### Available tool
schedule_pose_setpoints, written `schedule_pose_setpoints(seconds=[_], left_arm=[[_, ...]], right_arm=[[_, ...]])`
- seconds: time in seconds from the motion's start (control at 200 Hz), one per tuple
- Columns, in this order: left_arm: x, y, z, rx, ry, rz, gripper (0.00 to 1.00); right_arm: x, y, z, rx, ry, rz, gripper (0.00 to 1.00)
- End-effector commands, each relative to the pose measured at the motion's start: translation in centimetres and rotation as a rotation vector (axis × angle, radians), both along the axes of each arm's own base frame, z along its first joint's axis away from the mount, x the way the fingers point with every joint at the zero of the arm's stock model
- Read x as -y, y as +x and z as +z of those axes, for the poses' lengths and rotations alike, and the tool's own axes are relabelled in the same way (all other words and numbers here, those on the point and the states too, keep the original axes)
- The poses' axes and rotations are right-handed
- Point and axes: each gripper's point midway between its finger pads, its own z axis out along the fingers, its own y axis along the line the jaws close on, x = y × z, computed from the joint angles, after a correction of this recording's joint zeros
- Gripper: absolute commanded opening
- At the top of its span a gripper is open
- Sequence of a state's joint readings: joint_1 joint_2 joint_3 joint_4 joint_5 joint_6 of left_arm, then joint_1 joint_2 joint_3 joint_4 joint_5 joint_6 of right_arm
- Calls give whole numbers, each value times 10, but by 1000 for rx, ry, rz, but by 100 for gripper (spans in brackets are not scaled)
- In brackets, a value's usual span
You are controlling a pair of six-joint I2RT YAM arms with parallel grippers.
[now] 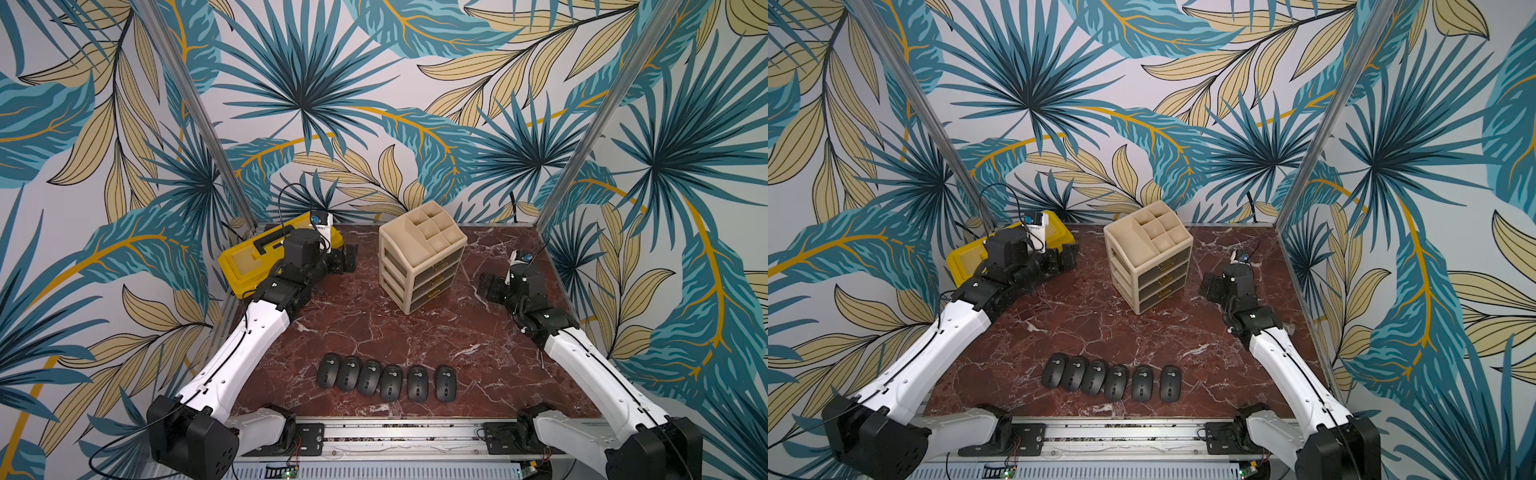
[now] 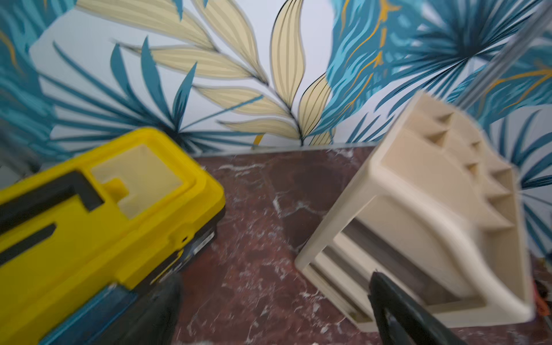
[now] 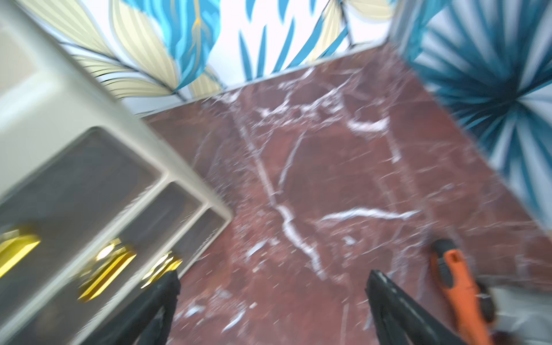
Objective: Take the mice out of the drawer
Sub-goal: Reset both arms
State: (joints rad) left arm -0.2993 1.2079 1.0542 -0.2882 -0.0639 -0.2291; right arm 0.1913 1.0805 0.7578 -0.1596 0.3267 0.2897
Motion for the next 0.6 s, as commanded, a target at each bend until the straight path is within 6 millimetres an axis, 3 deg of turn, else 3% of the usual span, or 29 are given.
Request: schedule_pose_setpoints(seconds=[0.0, 0.15, 0.315, 0.476, 0.596], left_arm=[[-50, -2, -17, 77, 24, 219, 100], [-92, -14, -59, 75, 115, 338, 100], [-129, -23, -88, 108, 179, 405, 100], [-133, -9, -114, 233, 171, 335, 100], [-137, 2, -131, 264, 189, 331, 100]], right_arm=[[30, 5, -4, 76, -219, -58, 100], [43, 9, -36, 91, -258, -71, 99], [45, 17, -62, 143, -251, -71, 99], [43, 32, -64, 214, -178, -36, 99], [39, 40, -84, 255, -178, 5, 100]])
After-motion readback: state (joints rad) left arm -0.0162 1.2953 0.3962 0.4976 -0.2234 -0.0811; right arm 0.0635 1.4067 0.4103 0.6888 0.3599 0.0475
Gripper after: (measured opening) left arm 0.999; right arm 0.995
